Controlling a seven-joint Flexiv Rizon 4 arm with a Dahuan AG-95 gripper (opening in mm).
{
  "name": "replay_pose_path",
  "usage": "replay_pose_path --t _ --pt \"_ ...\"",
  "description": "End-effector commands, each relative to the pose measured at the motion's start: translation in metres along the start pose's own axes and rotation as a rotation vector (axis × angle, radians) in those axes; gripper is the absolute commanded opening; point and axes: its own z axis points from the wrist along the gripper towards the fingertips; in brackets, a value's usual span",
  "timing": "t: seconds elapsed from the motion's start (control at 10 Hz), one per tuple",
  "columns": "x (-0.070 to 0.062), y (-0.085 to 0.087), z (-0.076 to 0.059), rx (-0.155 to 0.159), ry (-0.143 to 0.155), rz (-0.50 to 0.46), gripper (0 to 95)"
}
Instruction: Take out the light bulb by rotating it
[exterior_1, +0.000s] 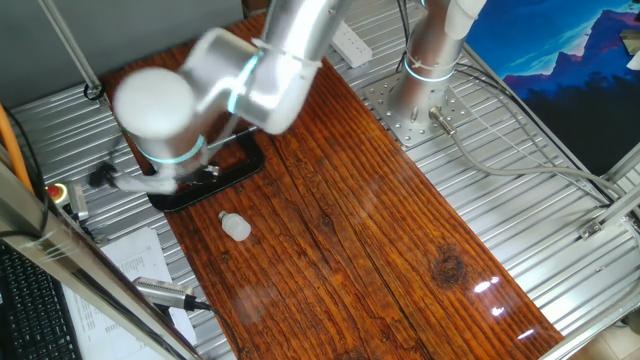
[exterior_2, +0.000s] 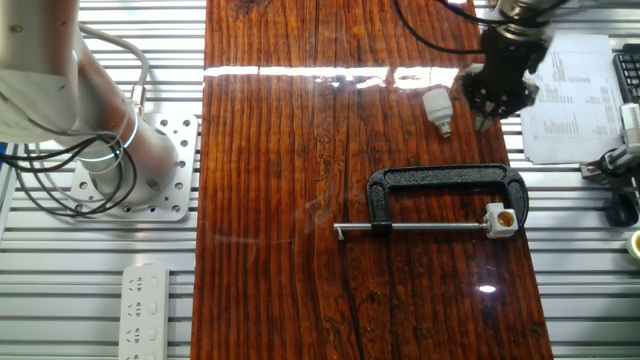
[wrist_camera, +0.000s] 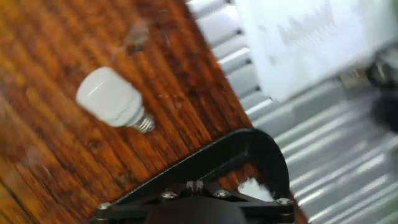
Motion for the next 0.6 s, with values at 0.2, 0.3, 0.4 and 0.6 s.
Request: replay_pose_path --t 0.2,0.3,0.4,0.6 --pt "0.030 -0.027 -0.011 -0.114 -0.045 0.459 0.0" --pt "0.038 -0.033 -0.011 -0.149 -0.071 0.509 0.0" --pt "0.046 -0.039 -0.009 -0.182 -0.101 0.549 0.0" --pt "0.061 -0.049 -0.004 -0.189 -0.140 0.627 0.0"
